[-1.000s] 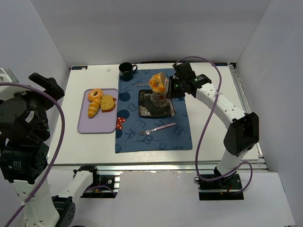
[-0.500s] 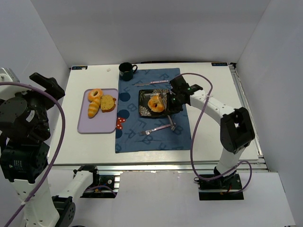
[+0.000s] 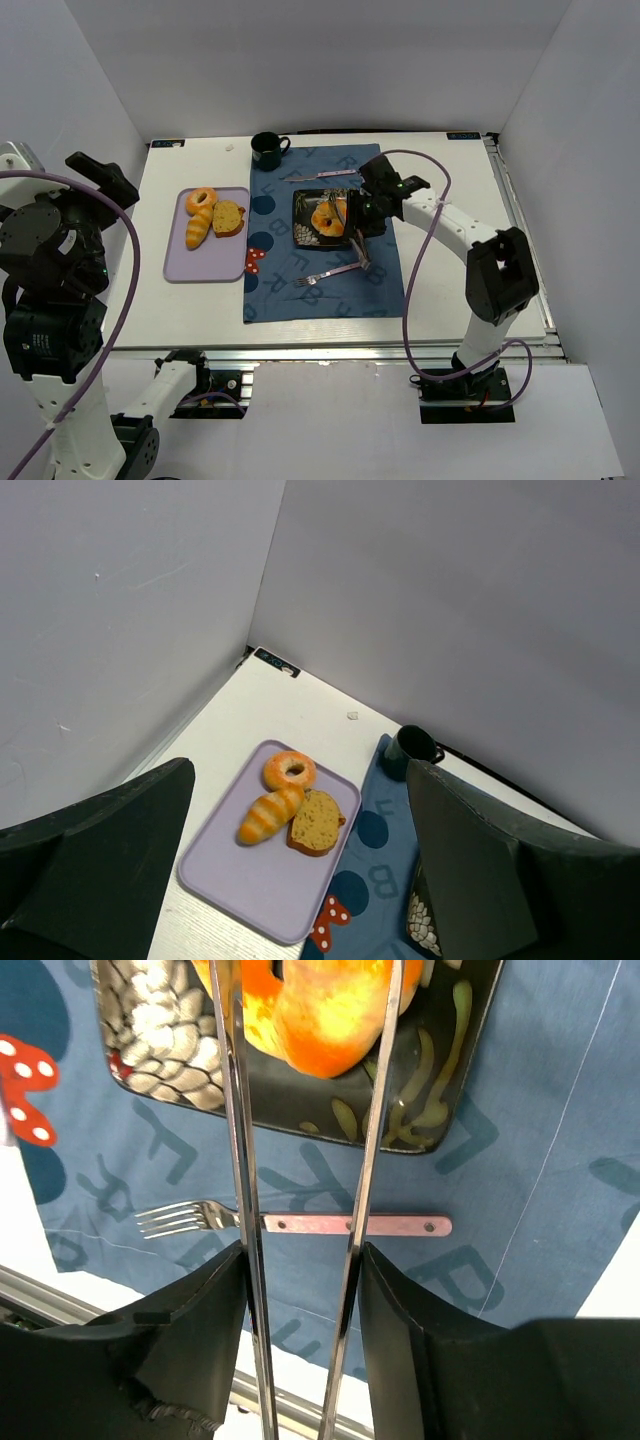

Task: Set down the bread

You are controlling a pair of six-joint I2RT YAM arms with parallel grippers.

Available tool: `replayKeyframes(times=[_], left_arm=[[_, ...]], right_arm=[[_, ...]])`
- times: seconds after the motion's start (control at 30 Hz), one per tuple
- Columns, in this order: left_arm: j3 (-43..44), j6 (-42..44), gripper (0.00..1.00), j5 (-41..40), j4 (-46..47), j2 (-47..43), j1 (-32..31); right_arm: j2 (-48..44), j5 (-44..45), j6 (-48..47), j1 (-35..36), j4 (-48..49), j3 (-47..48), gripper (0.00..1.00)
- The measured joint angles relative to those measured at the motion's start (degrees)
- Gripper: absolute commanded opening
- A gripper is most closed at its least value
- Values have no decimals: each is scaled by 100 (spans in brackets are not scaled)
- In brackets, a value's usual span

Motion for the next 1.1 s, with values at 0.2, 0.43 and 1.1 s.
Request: replayKeyframes(times=[0.2, 0.43, 1.1], left_arm=[[-55, -4, 98, 2, 61, -4, 0], [-214, -22, 98, 24, 85, -2, 0], [-343, 2, 98, 181, 205, -66, 0]], right_arm=[[-295, 175, 7, -2, -160, 223, 55], [-960, 601, 122, 0, -393, 507, 60], [-2111, 1652, -625, -2457, -229, -2452, 60]])
